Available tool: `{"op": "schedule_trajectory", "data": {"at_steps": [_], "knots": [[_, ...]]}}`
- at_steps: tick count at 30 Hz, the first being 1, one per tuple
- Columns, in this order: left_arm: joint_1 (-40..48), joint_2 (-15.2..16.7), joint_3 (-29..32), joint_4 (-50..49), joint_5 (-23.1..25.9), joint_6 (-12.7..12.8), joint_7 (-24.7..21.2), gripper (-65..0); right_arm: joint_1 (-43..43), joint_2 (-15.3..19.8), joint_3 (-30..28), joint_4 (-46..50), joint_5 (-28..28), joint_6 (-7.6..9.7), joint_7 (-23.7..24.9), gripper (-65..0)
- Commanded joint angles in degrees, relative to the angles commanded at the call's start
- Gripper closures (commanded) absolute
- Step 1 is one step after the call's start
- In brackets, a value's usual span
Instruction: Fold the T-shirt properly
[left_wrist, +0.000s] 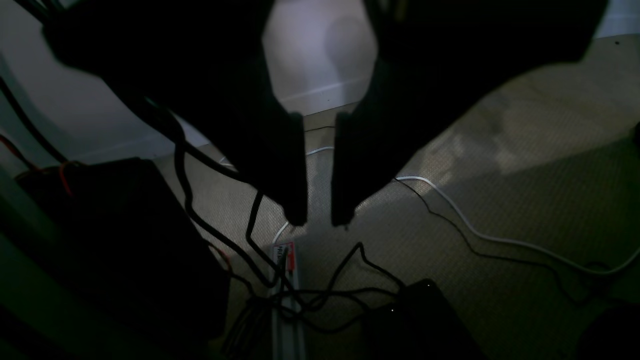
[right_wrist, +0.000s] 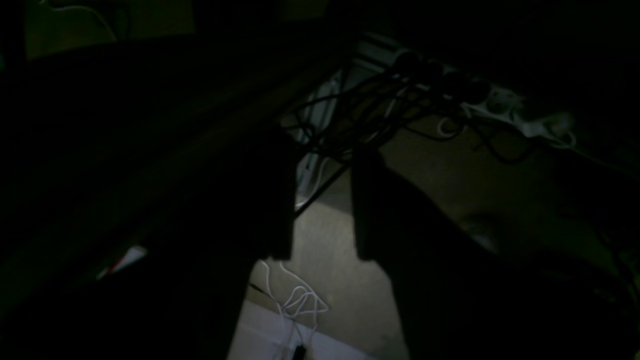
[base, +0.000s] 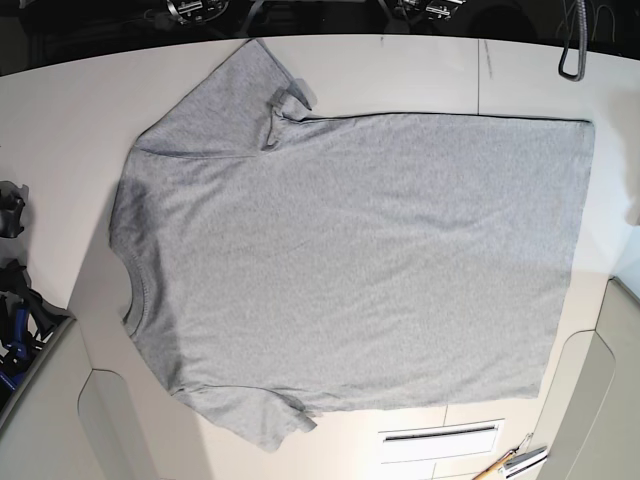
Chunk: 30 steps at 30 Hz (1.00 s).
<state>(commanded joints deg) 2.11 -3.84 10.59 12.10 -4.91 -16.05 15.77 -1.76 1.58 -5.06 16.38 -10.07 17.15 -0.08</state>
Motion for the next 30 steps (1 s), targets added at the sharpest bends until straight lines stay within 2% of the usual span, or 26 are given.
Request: {"op": "schedule_trajectory", "data": {"at_steps": [1,2,4,5,16,20,23,27,30], "knots": [[-0.02,0.00,0.00,0.00,0.00,0.00,0.42,-12.6,0.02,0.15,0.00,0.02,0.00,0.87,0.00,-19.3],[-0.02,0.00,0.00,0.00,0.00,0.00,1.14,-12.6,0.02,0.37,0.00,0.02,0.00,2.69,0.00,-19.3],[-0.02,-0.02,0.00,0.00,0.00,0.00,2.12,-12.6,0.02,0.79,0.00,0.02,-0.02,5.07,0.00,-19.3],[-0.02,-0.02,0.00,0.00,0.02,0.00,2.12,-12.6,0.02,0.92,0.00,0.02,0.00,5.20,0.00,-19.3],[-0.02,-0.02,0.00,0.00,0.00,0.02,2.10,-12.6,0.00,1.77,0.00,0.02,-0.02,5.14,0.00,-19.3],[0.02,-0.04,0.00,0.00,0.00,0.00,2.12,-12.6,0.00,1.77,0.00,0.02,-0.02,3.43,0.00,-19.3],[0.22,-0.22,0.00,0.00,-0.13,0.00,2.54,-12.6,-0.02,1.77,0.00,0.02,-0.02,3.43,0.00,-19.3],[1.05,-1.46,0.00,0.83,-0.24,0.04,2.67,-12.6,-0.02,1.77,0.00,0.02,-0.20,3.48,0.00,-19.3],[3.39,-2.89,0.00,4.85,-0.22,0.04,2.58,-12.6,-0.02,1.77,0.00,0.02,-2.80,3.74,0.00,-19.3]]}}
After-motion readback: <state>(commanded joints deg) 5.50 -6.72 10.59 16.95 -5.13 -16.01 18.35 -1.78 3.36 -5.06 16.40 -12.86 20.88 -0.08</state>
